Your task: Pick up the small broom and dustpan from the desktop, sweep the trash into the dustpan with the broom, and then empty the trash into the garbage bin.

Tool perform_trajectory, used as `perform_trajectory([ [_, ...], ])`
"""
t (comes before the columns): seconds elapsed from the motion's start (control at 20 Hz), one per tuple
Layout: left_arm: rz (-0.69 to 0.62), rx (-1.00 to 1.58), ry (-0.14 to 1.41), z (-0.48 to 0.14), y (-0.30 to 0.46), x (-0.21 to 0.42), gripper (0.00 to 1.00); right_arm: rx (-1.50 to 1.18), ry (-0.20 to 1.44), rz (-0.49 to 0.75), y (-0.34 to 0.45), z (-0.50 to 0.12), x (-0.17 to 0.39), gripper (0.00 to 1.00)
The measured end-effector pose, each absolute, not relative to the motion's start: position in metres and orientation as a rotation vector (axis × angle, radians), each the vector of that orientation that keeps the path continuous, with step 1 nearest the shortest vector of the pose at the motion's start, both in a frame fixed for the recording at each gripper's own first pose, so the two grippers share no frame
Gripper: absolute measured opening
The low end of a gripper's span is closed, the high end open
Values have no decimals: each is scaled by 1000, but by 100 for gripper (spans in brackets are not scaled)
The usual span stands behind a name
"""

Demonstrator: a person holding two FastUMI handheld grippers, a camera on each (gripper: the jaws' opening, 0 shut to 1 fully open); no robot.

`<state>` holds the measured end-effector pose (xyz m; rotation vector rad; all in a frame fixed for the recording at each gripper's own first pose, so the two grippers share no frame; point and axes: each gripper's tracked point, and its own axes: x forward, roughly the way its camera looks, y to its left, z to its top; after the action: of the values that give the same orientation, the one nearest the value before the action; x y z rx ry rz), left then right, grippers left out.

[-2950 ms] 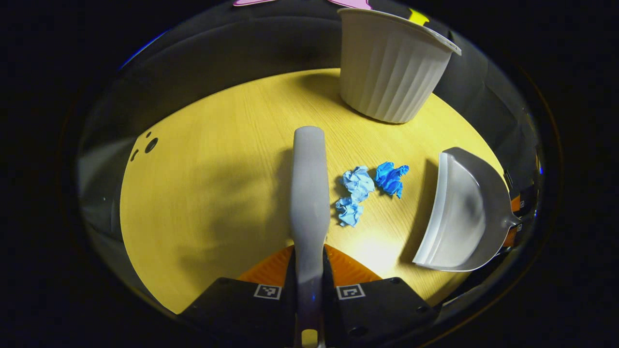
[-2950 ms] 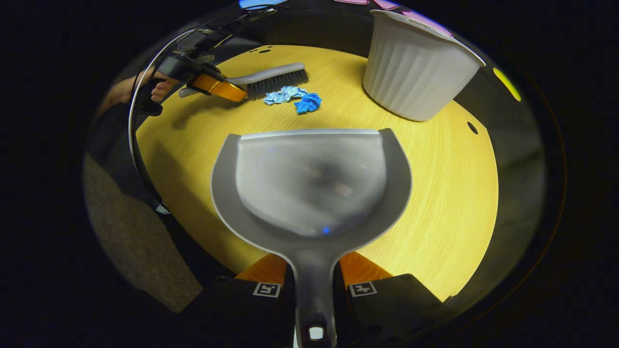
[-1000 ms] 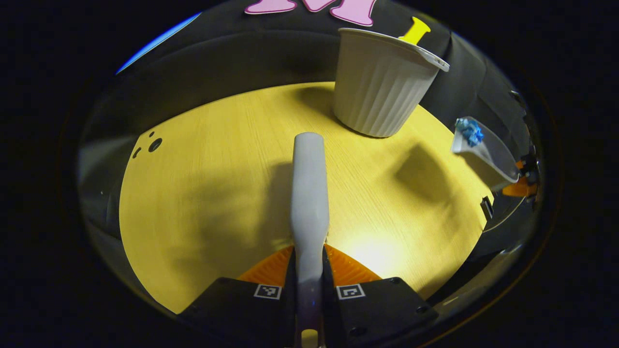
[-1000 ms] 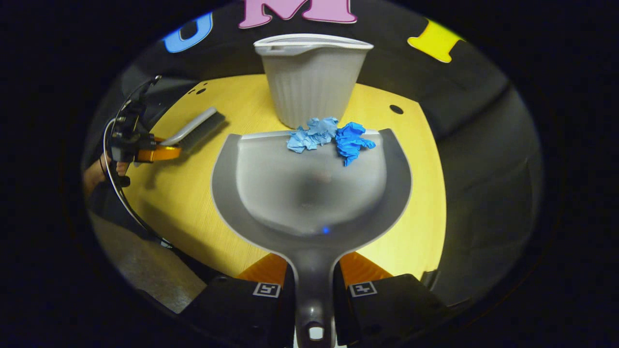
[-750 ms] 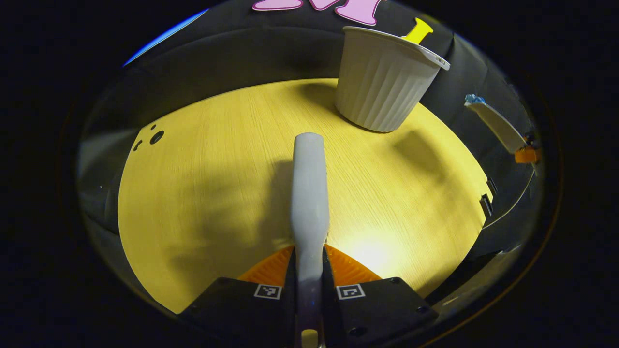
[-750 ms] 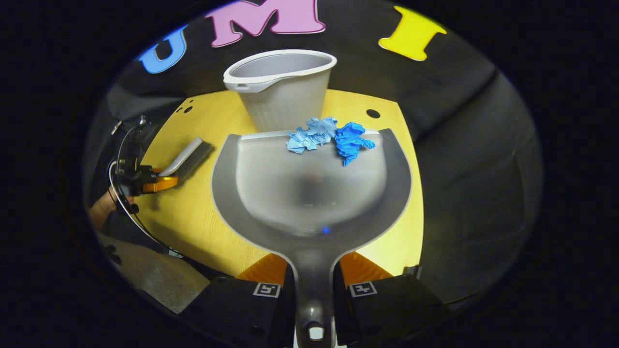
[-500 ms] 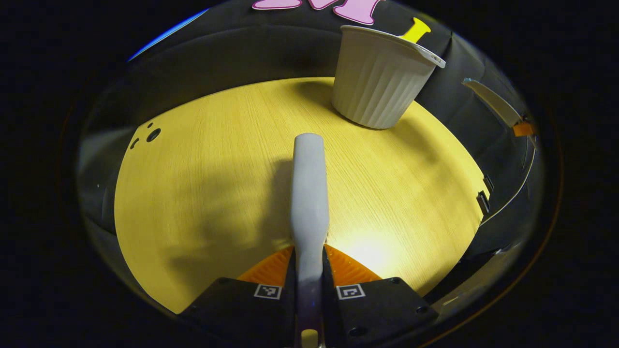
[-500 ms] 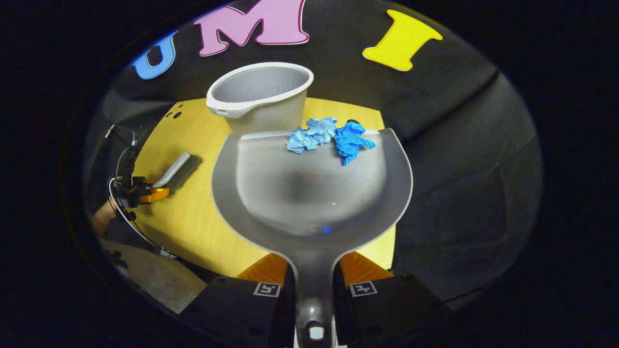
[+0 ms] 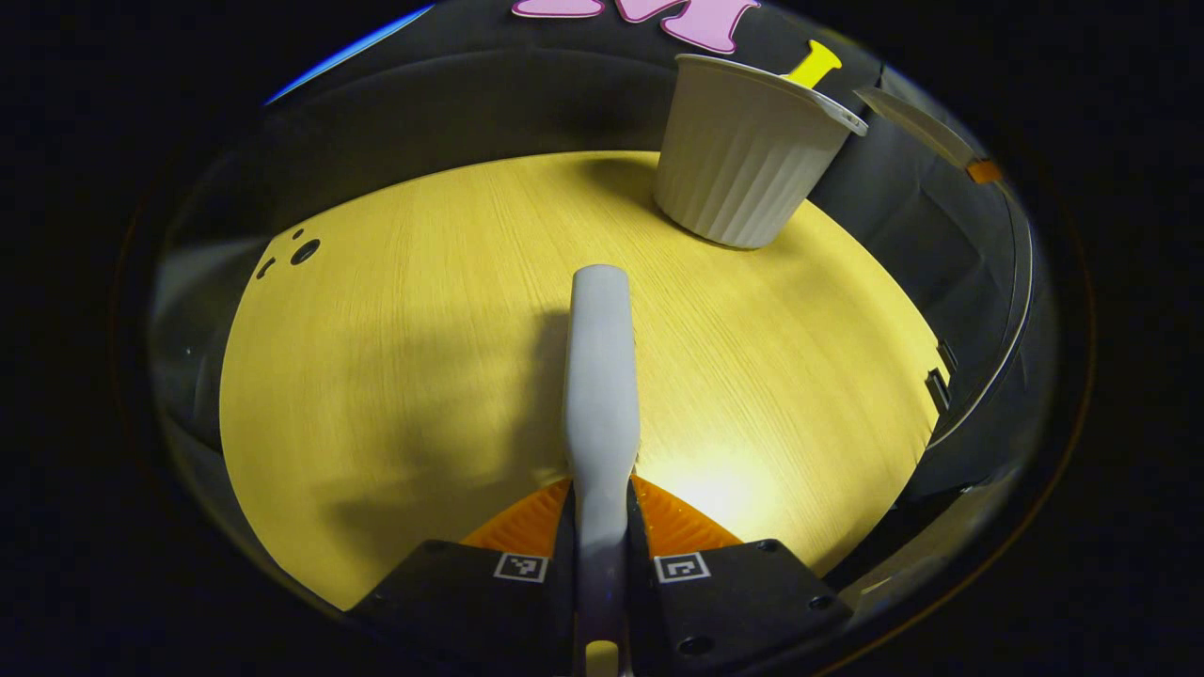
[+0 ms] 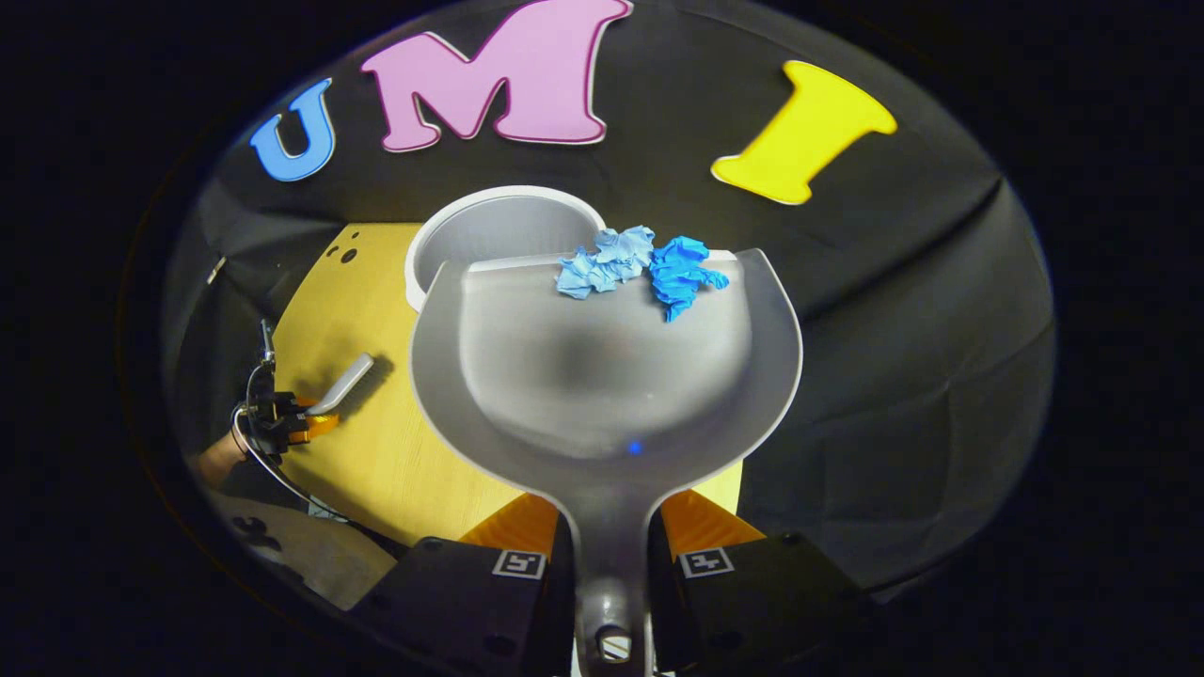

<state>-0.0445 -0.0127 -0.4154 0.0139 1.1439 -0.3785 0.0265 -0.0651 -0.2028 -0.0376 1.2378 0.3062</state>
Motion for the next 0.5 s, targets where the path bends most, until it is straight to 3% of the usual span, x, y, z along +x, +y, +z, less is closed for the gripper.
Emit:
perform_trajectory([
  [0.3,-352,-21,1152,-419,1,-52,27,-296,1326,414,-32,-203,66,36],
  [0.5,-346,-37,1149,-421,4,-52,27,-481,1309,396,-29,-201,97,36],
])
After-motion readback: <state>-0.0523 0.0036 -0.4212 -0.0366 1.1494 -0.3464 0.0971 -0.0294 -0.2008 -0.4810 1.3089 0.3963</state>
